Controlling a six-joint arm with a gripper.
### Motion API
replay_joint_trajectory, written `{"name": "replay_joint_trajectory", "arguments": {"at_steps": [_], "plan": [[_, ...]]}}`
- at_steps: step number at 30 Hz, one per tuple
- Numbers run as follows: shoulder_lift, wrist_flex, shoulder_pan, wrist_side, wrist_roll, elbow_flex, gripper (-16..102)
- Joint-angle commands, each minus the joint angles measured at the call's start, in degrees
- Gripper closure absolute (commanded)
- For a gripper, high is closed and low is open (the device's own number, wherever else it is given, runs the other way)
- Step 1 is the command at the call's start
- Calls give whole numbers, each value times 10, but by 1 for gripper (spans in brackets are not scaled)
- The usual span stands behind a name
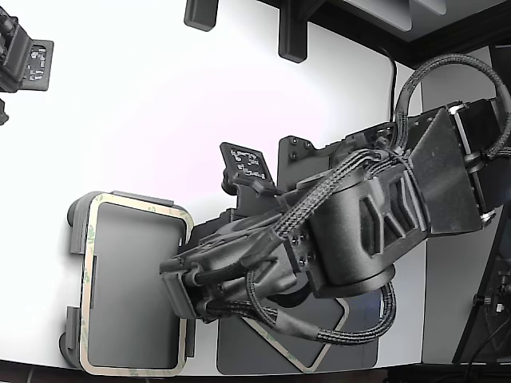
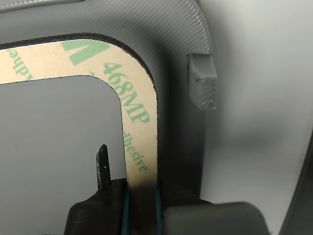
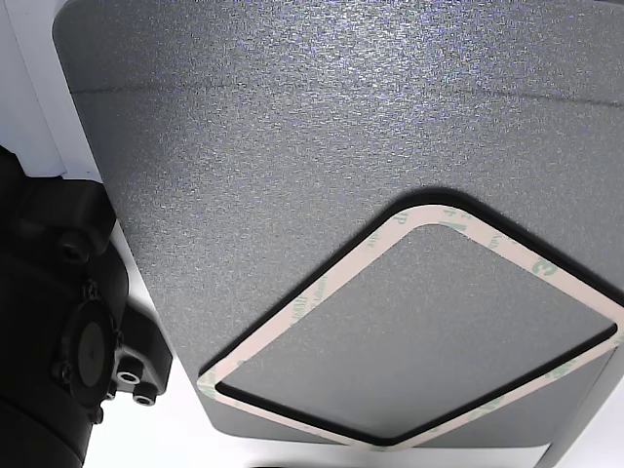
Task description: Grab top frame and put it into gray box.
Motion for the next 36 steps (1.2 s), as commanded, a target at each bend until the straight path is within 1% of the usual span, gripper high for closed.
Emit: {"name": "replay_joint_trajectory", "arguments": {"at_steps": [1,36], "plan": [[9,7,-9,0,0,-17,98],[-4,7,-11,-5,-7,1,98]]}}
